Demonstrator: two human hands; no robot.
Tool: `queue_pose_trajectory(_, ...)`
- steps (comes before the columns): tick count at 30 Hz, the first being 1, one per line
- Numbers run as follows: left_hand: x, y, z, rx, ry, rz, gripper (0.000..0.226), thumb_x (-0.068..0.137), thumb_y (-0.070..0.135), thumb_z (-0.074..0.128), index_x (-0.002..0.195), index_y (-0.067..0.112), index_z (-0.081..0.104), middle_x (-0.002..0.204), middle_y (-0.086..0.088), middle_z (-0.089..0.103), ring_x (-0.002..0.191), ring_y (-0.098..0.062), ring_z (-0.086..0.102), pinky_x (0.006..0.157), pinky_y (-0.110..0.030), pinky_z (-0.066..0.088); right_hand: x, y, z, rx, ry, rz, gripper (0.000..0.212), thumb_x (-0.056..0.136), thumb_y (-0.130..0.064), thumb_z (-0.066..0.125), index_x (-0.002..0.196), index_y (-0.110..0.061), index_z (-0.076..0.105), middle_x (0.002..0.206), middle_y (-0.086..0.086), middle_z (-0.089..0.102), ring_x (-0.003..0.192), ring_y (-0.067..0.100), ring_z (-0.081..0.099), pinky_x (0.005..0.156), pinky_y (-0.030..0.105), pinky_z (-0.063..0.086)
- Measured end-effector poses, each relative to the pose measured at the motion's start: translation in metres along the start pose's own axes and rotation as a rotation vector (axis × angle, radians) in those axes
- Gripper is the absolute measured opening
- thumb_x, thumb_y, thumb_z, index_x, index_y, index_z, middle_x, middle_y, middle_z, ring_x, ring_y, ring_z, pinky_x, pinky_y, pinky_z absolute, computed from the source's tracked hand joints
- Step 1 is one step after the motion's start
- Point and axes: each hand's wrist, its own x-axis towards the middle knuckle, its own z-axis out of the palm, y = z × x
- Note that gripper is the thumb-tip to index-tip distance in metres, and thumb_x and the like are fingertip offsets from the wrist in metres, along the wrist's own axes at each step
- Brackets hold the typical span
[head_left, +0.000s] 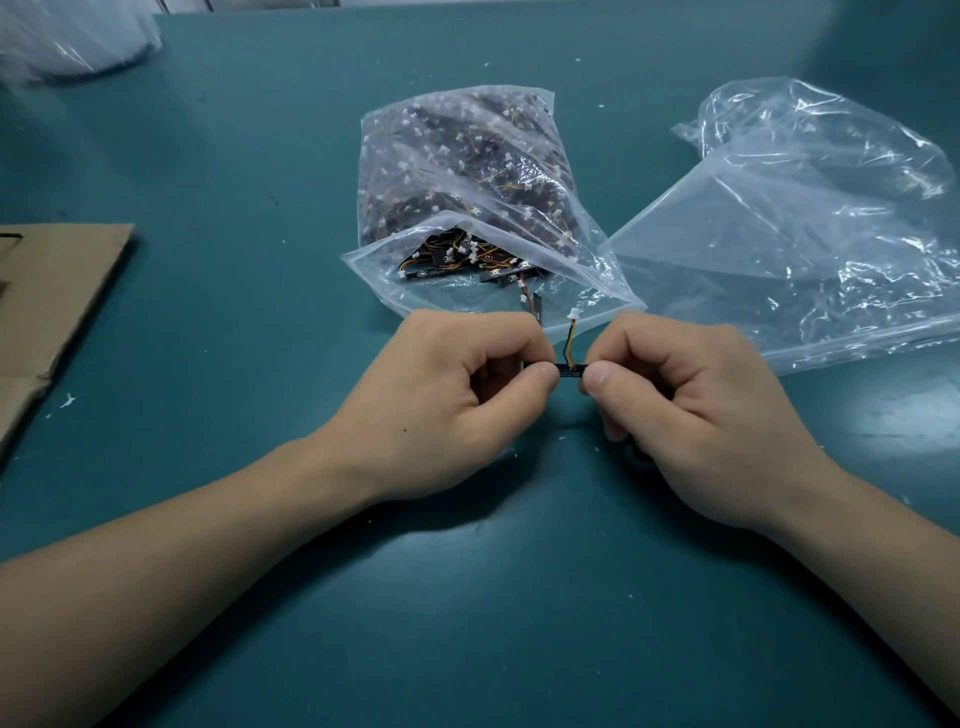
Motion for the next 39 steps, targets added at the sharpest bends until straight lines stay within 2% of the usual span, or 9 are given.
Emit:
queue_pose_trajectory(4,0.000,-0.001,0.000,-0.030,-0.060,-0.054,0.016,0.094,0.021,0.061,0.078,0.019,0.064,0.057,0.004,0.052,0.053,-0.010,0.045,0.053,-0.022,0.037,-0.002,0.000,-0.001,0.018,-0.010,-0.031,0.018,0.094,-0.021,0.060,0.077,-0.018,0.062,0.058,0.005,0.060,0.049,0.020,0.050,0.050,0.033,0.041)
queue_pose_trajectory(8,0.000,-0.003,0.000,-0.002,-0.106,-0.071,0.016,0.095,0.027,0.059,0.080,0.022,0.064,0.060,0.006,0.055,0.057,-0.013,0.050,0.055,-0.030,0.042,-0.003,0.001,0.000,-0.070,0.015,-0.064,0.018,0.091,-0.023,0.060,0.074,-0.018,0.061,0.057,-0.003,0.057,0.050,0.014,0.048,0.050,0.021,0.035)
queue_pose_trajectory(11,0.000,-0.002,0.000,-0.032,-0.080,-0.048,0.016,0.096,0.024,0.061,0.081,0.021,0.066,0.059,0.004,0.055,0.055,-0.012,0.049,0.054,-0.027,0.041,-0.002,0.001,0.002,-0.079,0.051,-0.056,0.016,0.089,-0.016,0.062,0.073,-0.017,0.060,0.055,-0.006,0.050,0.049,0.011,0.042,0.050,0.017,0.031)
queue_pose_trajectory(15,-0.002,-0.001,-0.002,-0.084,-0.030,-0.011,0.017,0.095,0.015,0.066,0.078,0.015,0.068,0.054,0.005,0.050,0.051,-0.007,0.043,0.052,-0.017,0.035,-0.001,0.001,0.000,-0.041,0.015,-0.033,0.017,0.094,-0.019,0.059,0.077,-0.018,0.063,0.057,0.003,0.057,0.053,0.021,0.049,0.052,0.030,0.039)
queue_pose_trajectory(24,0.000,-0.002,-0.003,-0.105,-0.076,-0.026,0.013,0.092,0.014,0.065,0.079,0.013,0.070,0.063,0.004,0.058,0.055,-0.012,0.048,0.054,-0.021,0.038,-0.002,-0.002,0.000,-0.105,0.002,-0.076,0.019,0.091,-0.017,0.062,0.072,-0.019,0.059,0.056,-0.007,0.049,0.049,0.008,0.042,0.052,0.012,0.029)
queue_pose_trajectory(30,0.000,-0.003,-0.004,-0.097,-0.119,0.009,0.015,0.091,0.012,0.064,0.077,0.013,0.069,0.061,-0.002,0.057,0.056,-0.015,0.047,0.054,-0.023,0.039,-0.001,-0.008,0.001,-0.221,-0.084,-0.069,0.028,0.087,-0.036,0.044,0.061,-0.026,0.041,0.051,-0.002,0.039,0.050,0.020,0.037,0.049,0.037,0.034)
queue_pose_trajectory(34,-0.001,-0.006,-0.004,-0.182,-0.166,-0.008,0.017,0.094,0.018,0.062,0.078,0.017,0.068,0.059,-0.001,0.054,0.054,-0.016,0.045,0.053,-0.024,0.038,-0.004,-0.011,0.003,-0.166,-0.075,-0.073,0.030,0.087,-0.032,0.044,0.061,-0.019,0.042,0.052,0.000,0.034,0.050,0.018,0.033,0.049,0.031,0.030)
queue_pose_trajectory(37,0.001,-0.010,-0.006,-0.343,-0.058,-0.006,0.021,0.092,0.024,0.052,0.092,0.012,0.070,0.062,0.011,0.056,0.057,-0.010,0.047,0.057,-0.028,0.038,-0.011,-0.012,0.006,-0.058,-0.014,-0.016,0.032,0.095,-0.033,0.052,0.065,-0.024,0.050,0.053,-0.003,0.045,0.049,0.010,0.039,0.050,0.020,0.031)
queue_pose_trajectory(39,0.001,-0.013,-0.006,-0.388,0.126,-0.011,0.025,0.092,0.022,0.050,0.104,0.013,0.070,0.060,0.008,0.048,0.055,-0.016,0.041,0.056,-0.031,0.034,-0.016,-0.015,0.006,-0.030,0.021,0.009,0.035,0.096,-0.038,0.051,0.064,-0.024,0.050,0.055,0.002,0.051,0.049,0.008,0.041,0.049,0.023,0.035)
